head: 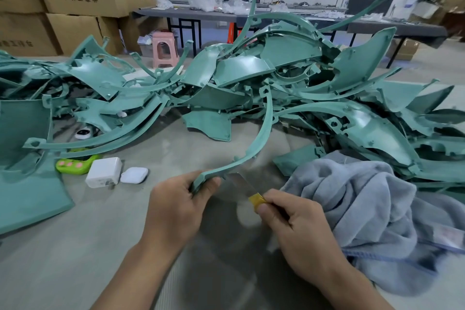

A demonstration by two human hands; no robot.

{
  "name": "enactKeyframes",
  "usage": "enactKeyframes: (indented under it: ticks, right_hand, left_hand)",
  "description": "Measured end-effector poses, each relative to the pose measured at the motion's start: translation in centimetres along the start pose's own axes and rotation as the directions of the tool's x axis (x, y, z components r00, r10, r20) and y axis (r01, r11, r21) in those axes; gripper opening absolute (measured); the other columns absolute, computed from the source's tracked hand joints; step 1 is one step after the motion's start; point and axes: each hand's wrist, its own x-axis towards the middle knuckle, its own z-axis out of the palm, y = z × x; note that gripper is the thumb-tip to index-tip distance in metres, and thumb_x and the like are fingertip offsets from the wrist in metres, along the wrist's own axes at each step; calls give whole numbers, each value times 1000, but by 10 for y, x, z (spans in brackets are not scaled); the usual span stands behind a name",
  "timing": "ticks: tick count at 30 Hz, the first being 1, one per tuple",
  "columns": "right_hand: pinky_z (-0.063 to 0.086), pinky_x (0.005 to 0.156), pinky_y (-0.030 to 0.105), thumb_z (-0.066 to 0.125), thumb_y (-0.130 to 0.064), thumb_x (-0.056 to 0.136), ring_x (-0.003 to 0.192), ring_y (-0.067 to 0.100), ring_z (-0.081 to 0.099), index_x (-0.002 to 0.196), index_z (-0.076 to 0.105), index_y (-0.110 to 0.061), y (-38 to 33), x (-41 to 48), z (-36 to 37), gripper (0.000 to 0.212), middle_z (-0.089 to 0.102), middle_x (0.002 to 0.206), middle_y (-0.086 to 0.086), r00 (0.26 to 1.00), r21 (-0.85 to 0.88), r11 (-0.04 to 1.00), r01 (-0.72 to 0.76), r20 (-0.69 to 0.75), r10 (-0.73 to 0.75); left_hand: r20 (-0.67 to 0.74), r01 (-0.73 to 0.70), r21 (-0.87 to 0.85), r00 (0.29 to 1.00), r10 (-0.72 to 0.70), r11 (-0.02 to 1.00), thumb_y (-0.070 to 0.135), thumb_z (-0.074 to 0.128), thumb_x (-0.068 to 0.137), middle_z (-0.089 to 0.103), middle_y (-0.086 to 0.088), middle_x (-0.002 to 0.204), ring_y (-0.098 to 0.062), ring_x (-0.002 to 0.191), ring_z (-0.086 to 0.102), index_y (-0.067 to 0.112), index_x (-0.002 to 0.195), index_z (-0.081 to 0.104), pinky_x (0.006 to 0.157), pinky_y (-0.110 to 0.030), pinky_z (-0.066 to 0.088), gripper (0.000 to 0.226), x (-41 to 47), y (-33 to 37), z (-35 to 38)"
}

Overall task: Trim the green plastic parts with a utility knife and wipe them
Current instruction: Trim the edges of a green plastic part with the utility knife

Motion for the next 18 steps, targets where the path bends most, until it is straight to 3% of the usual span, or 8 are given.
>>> enactKeyframes:
  ticks: [2, 6, 9, 11, 14, 18]
  right_hand:
    - [39, 57, 25, 56, -43, 98, 61, 13, 47, 82, 57, -19, -3, -1, 0, 29, 53, 67, -1, 1000, 33, 999, 7, -10, -7]
    - [40, 57, 27, 55, -41, 100, 62, 17, 49, 81, 56, -21, -5, 0, 4, 28, 55, 67, 1, 999, 10, 1000, -23, -28, 23]
    - [40, 57, 29, 57, -37, 100, 60, 12, 50, 73, 53, -24, -1, 4, 2, 30, 57, 65, -3, 988, -100, 987, -129, -100, 119]
    - [40, 56, 24, 59, -32, 99, 58, 9, 51, 65, 54, -24, 3, 7, -4, 36, 59, 61, -6, 957, -125, 964, -236, -204, 207]
    - [40, 54, 20, 61, -26, 99, 52, 11, 51, 62, 57, -23, 4, 8, -11, 38, 60, 58, -3, 919, -40, 965, -257, -318, 232]
    - [37, 52, 18, 59, -37, 98, 57, 10, 49, 78, 60, -27, -9, -2, 1, 23, 56, 63, -4, 987, -6, 998, -67, -149, 66]
  left_hand:
    - [-2, 7, -16, 1000, -7, 1000, 48, 71, 88, 71, 13, 71, -13, 68, 65, 60, 105, 61, 63, -29, 49, 23, 0, -1, 1]
    - [39, 5, -5, 999, -5, 1000, 34, 77, 90, 70, 37, 84, 11, 79, 66, 56, 108, 66, 65, -6, 43, 31, -2, -3, 4]
    - [35, -21, 24, 999, 20, 1000, 39, 76, 90, 69, 40, 90, 13, 84, 66, 59, 111, 63, 67, -6, 44, 31, -1, -3, 5]
    - [20, -28, 29, 999, 28, 999, 39, 76, 90, 71, 35, 87, 8, 82, 67, 63, 112, 58, 67, -12, 48, 37, -1, -3, 5]
    - [32, 22, -5, 999, -22, 1000, 52, 72, 86, 74, 8, 74, -14, 71, 69, 59, 108, 63, 66, -35, 52, 25, 0, -5, 5]
    - [58, 65, -50, 996, -62, 997, 52, 71, 86, 75, 3, 73, -23, 73, 69, 57, 104, 67, 65, -47, 55, 20, 1, -6, 3]
